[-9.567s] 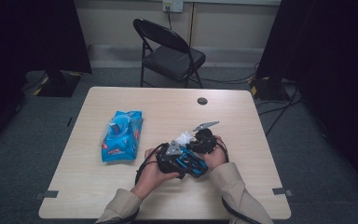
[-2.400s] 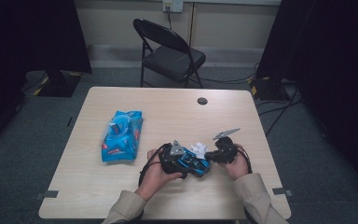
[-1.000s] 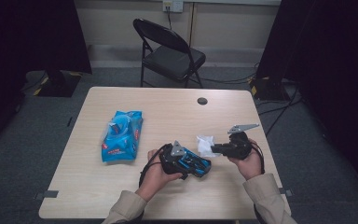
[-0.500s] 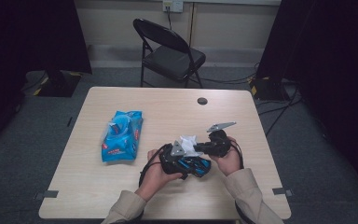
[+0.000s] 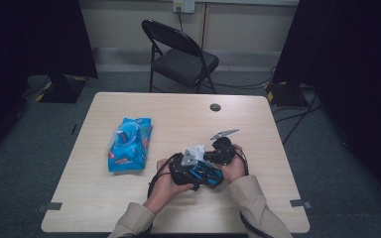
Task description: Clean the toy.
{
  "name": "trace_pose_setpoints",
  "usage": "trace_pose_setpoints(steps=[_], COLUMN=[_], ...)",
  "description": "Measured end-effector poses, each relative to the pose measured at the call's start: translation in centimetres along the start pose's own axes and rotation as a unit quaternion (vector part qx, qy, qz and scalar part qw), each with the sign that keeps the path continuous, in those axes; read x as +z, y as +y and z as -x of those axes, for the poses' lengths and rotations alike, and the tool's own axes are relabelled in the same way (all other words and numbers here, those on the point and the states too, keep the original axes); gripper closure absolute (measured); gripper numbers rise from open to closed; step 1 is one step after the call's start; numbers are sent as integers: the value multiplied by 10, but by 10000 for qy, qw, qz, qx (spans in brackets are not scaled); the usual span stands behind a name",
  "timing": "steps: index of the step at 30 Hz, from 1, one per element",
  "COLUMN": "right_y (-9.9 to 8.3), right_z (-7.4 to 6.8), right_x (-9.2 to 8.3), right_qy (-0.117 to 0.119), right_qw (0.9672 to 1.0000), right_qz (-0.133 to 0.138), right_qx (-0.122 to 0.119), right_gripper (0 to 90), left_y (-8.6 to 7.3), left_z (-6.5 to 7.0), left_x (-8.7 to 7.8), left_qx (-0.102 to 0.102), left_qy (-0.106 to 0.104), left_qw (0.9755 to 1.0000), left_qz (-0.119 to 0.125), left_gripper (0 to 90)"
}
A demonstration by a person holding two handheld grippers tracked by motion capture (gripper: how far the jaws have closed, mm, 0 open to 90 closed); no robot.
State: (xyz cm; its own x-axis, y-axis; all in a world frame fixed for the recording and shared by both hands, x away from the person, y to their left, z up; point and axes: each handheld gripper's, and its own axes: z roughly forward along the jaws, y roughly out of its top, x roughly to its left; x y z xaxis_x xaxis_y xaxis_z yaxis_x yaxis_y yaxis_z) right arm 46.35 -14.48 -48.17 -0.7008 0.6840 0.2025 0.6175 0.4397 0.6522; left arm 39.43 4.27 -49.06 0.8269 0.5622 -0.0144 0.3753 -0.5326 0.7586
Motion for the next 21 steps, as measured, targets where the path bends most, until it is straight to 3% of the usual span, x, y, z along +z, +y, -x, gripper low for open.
trace_pose_setpoints(steps=[3, 5, 9, 21], right_y=[-1, -2, -3, -18], right_z=[1, 1, 1, 10], right_x=[4, 8, 8, -9], right_qy=[-8, -79, 5, 210], right_qw=[10000, 9996, 9996, 9992], right_qz=[-38, -202, -156, -224], right_qx=[-78, -185, -237, -251], right_gripper=[834, 835, 837, 837], left_y=[0, 0, 0, -1], left_z=[0, 0, -1, 0], left_x=[0, 0, 0, 0], left_qx=[-13, -7, -69, -56], left_qy=[-9, -1, -22, -32], left_qw=[10000, 10000, 10000, 10000], left_qz=[17, -9, 30, 49], left_gripper=[147, 147, 150, 152])
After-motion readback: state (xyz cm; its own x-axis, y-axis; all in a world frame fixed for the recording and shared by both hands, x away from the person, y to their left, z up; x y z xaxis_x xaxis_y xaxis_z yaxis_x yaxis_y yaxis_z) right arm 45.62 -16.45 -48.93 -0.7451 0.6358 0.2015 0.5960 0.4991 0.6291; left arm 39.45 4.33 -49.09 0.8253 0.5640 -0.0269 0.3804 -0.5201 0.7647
